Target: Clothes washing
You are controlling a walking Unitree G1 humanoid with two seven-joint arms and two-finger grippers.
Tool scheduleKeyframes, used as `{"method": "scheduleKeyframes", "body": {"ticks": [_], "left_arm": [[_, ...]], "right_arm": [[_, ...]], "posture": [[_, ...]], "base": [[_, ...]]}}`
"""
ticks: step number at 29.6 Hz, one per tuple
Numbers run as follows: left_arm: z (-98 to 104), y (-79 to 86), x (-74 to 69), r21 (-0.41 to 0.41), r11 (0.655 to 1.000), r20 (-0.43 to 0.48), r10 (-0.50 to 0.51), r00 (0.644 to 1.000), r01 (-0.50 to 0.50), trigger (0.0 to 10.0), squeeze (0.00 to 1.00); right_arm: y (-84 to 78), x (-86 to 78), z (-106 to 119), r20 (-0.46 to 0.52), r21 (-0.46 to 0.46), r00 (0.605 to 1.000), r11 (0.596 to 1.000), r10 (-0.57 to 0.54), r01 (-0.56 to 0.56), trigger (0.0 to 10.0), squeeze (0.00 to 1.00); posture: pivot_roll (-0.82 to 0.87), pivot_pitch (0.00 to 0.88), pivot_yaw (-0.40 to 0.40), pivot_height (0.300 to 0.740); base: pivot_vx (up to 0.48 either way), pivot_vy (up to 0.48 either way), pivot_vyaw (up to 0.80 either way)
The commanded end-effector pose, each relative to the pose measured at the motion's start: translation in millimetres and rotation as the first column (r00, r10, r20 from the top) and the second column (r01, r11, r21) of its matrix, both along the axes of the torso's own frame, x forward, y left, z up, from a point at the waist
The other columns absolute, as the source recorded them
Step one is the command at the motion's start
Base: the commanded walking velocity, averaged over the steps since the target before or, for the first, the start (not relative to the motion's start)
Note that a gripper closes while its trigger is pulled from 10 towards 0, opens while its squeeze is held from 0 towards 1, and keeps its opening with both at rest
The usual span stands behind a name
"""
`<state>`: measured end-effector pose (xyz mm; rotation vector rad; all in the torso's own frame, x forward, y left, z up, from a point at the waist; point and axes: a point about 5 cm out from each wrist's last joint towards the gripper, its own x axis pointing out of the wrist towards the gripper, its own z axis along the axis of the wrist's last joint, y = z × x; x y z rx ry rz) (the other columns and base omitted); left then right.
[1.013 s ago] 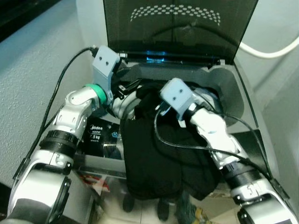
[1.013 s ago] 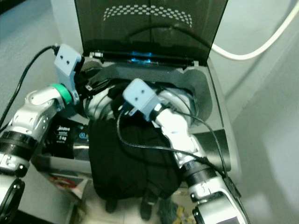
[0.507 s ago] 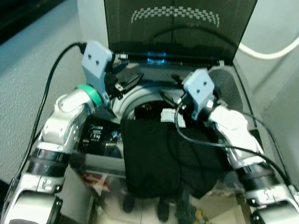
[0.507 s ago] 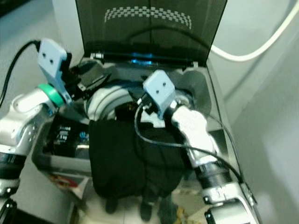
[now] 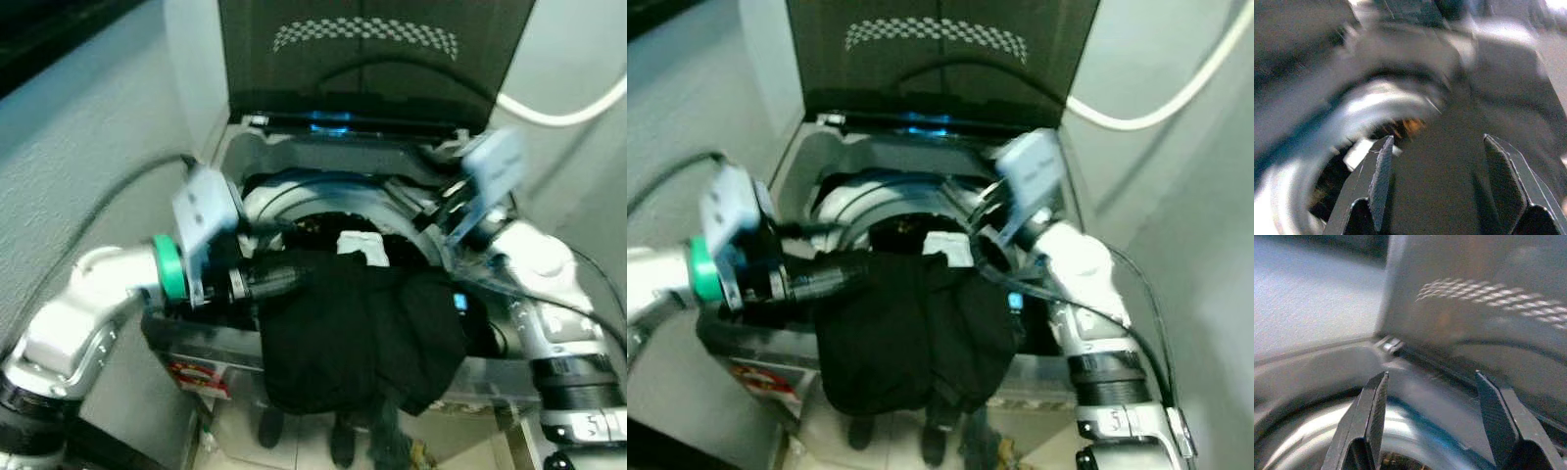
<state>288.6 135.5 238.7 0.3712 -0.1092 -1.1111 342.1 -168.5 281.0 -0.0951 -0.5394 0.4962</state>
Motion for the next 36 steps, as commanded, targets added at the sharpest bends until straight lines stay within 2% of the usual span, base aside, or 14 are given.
{"method": "scheduleKeyframes", "body": {"ticks": [1, 2, 3, 5, 9, 13, 16, 17, 19, 20, 24, 33, 34, 36], "left_arm": [[-9, -6.7, 6.0, 0.032, 0.999, -0.017, -0.012, 1.000, 0.012, 10.0, 0.00], [-9, -6.7, 6.0, 0.032, 0.999, -0.017, -0.012, 1.000, 0.012, 10.0, 0.00], [-29, -23.6, 9.3, 0.080, 0.994, -0.066, -0.067, 0.996, 0.073, 10.0, 0.00], [-39, -33.8, 7.6, 0.121, 0.986, -0.084, -0.101, 0.991, 0.111, 10.0, 0.00], [-45, -40.4, 9.2, 0.135, 0.983, -0.089, -0.115, 0.989, 0.126, 10.0, 0.00], [-46, -45.7, 15.3, 0.140, 0.983, -0.055, -0.113, 0.992, 0.120, 10.0, 0.00], [-49, -52.8, 20.2, 0.182, 0.974, -0.017, -0.132, 0.991, 0.133, 10.0, 0.00], [-51, -54.0, 22.4, 0.203, 0.971, -0.003, -0.129, 0.992, 0.127, 5.5, 0.00], [-51, -54.0, 22.4, 0.203, 0.971, -0.003, -0.129, 0.992, 0.127, 5.5, 0.00], [-52, -54.4, 23.8, 0.215, 0.969, 0.005, -0.125, 0.992, 0.121, 0.0, 0.00], [-54, -51.9, 26.3, 0.230, 0.968, 0.025, -0.109, 0.994, 0.100, 0.0, 0.00], [-49, -44.6, 35.6, 0.195, 0.981, 0.080, -0.032, 0.996, 0.015, 0.0, 0.00], [-45, -42.0, 41.2, 0.183, 0.983, 0.102, 0.002, 0.995, -0.021, 0.0, 0.00], [-45, -42.0, 41.2, 0.183, 0.983, 0.102, 0.002, 0.995, -0.021, 0.0, 0.00]], "right_arm": [[-2.2, 2.7, -2, -0.029, 0.107, 0.999, 0.994, -0.031, 0.034, 10.0, 0.00], [-2.2, 2.7, -2, -0.029, 0.107, 0.999, 0.994, -0.031, 0.034, 10.0, 0.00], [-0.1, 4.3, -4, -0.045, 0.187, 0.997, 0.980, -0.065, 0.073, 10.0, 0.00], [1.8, 4.3, -5, -0.054, 0.213, 0.996, 0.974, -0.069, 0.079, 10.0, 0.00], [6.1, 3.1, -6, -0.056, 0.228, 0.996, 0.971, -0.064, 0.076, 10.0, 0.00], [10.2, 2.0, -8, -0.061, 0.248, 0.996, 0.966, -0.061, 0.074, 10.0, 0.00], [16.8, 1.5, -12, -0.078, 0.268, 0.995, 0.960, -0.054, 0.073, 10.0, 0.00], [19.1, 1.4, -12, -0.081, 0.271, 0.995, 0.960, -0.053, 0.073, 10.0, 0.00], [19.1, 1.4, -12, -0.081, 0.271, 0.995, 0.960, -0.053, 0.073, 10.0, 0.00], [20.5, 1.5, -12, -0.083, 0.272, 0.995, 0.960, -0.051, 0.072, 10.0, 0.00], [21.7, 1.3, -12, -0.084, 0.273, 0.995, 0.959, -0.050, 0.071, 10.0, 0.00], [22.5, 1.5, -13, -0.089, 0.267, 0.995, 0.961, -0.050, 0.072, 10.0, 0.00], [23.8, 1.7, -13, -0.089, 0.267, 0.995, 0.961, -0.047, 0.070, 10.0, 0.00], [23.8, 1.7, -13, -0.089, 0.267, 0.995, 0.961, -0.047, 0.070, 10.0, 0.00]], "posture": [[0.10, 0.069, 0.049, 0.724], [0.10, 0.069, 0.049, 0.724], [0.09, 0.068, 0.052, 0.724], [0.09, 0.068, 0.052, 0.724], [0.08, 0.067, 0.060, 0.724], [0.08, 0.069, 0.064, 0.724], [0.08, 0.069, 0.064, 0.724], [0.07, 0.072, 0.067, 0.724], [0.07, 0.072, 0.067, 0.724], [0.07, 0.072, 0.067, 0.724], [0.08, 0.074, 0.068, 0.724], [0.08, 0.076, 0.062, 0.724], [0.08, 0.076, 0.062, 0.724], [0.08, 0.076, 0.062, 0.724]], "base": [[0.000, 0.000, 0.00], [0.000, 0.000, 0.00], [0.000, 0.000, 0.00], [0.000, 0.000, 0.00], [0.000, 0.000, 0.00], [0.000, 0.000, 0.00], [0.000, 0.000, 0.00], [0.000, 0.000, 0.00], [0.000, 0.000, 0.00], [0.000, 0.000, 0.00], [0.000, 0.000, 0.00], [0.000, 0.000, 0.00], [0.000, 0.000, 0.00], [0.000, 0.000, 0.00]]}}
